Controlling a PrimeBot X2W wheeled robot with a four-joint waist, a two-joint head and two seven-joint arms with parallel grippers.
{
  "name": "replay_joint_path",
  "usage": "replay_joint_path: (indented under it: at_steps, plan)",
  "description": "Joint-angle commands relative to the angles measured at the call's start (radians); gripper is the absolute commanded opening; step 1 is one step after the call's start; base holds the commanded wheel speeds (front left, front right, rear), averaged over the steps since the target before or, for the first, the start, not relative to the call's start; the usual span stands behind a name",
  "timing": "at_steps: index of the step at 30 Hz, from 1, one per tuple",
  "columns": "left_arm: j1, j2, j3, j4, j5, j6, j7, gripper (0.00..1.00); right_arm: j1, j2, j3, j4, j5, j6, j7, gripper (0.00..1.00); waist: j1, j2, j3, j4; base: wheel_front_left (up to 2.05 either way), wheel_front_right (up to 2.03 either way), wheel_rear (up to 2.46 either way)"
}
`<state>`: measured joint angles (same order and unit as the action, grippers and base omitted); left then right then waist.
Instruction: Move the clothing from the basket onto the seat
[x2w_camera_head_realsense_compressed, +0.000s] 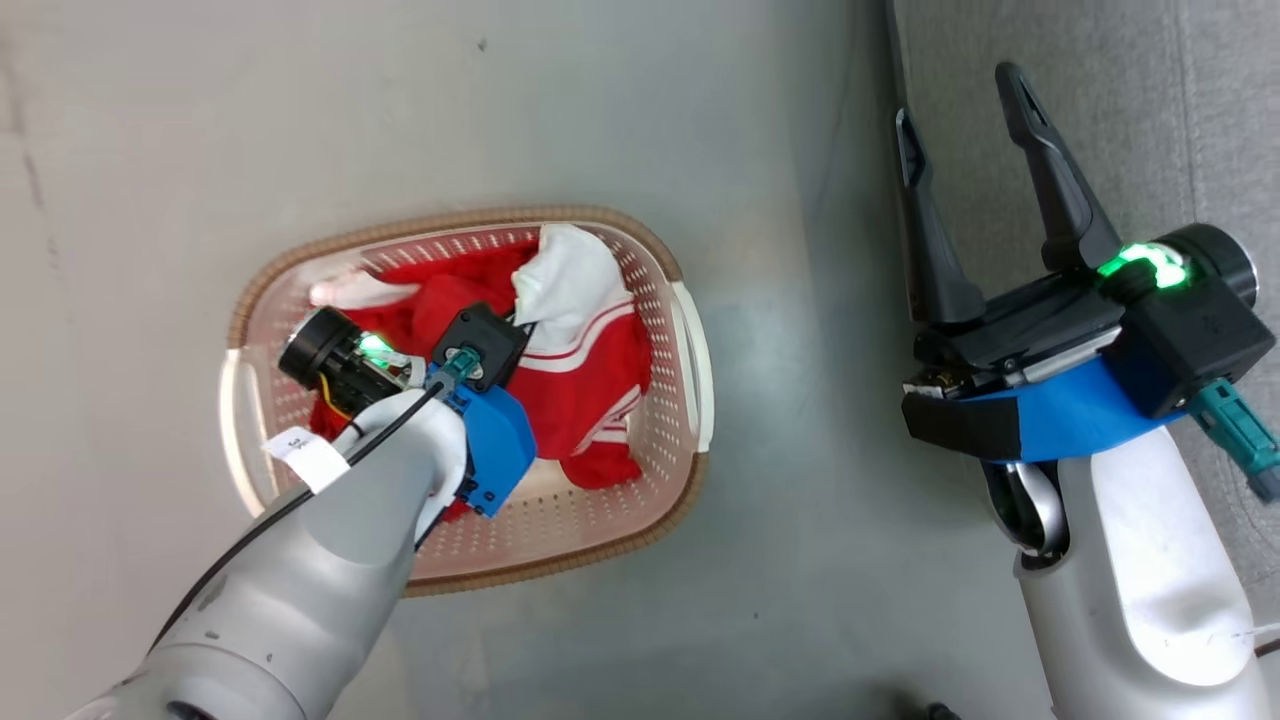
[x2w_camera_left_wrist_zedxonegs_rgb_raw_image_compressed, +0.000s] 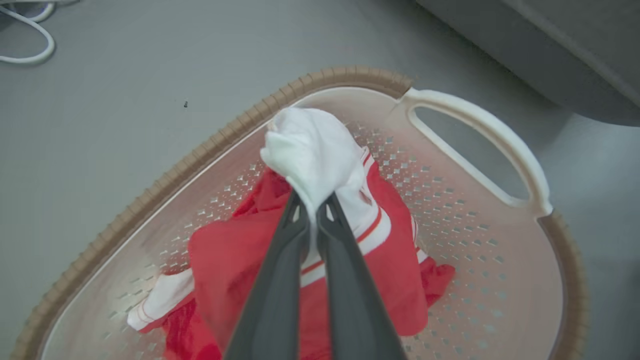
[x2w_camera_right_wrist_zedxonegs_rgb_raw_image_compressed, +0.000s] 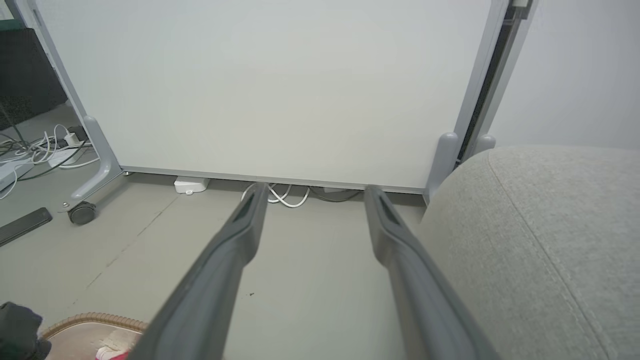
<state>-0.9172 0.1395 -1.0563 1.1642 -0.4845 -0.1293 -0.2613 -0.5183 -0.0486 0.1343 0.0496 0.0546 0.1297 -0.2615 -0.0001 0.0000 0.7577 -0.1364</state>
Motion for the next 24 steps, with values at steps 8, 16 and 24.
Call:
replay_joint_path:
  at_steps: [8,16,24]
  plan:
    - [0.102,0.03,0.115,-0.19,0.0,0.031,-0.005,0.0,0.075,-0.003,-0.018,0.043,-0.009,0.001,-0.005,1.0,0.0001,0.0,-0.194,0.068,0.0,0.0,0.0]
    - [0.203,0.056,0.251,-0.354,0.033,0.048,-0.005,0.0,0.137,-0.003,-0.025,0.068,-0.008,0.001,-0.005,1.0,0.0001,0.0,-0.333,0.099,0.0,0.0,0.0]
    - [0.259,0.063,0.369,-0.487,0.087,0.044,-0.005,0.0,0.192,-0.003,-0.015,0.088,0.012,0.001,-0.005,1.0,0.0001,0.0,-0.456,0.109,0.0,0.0,0.0]
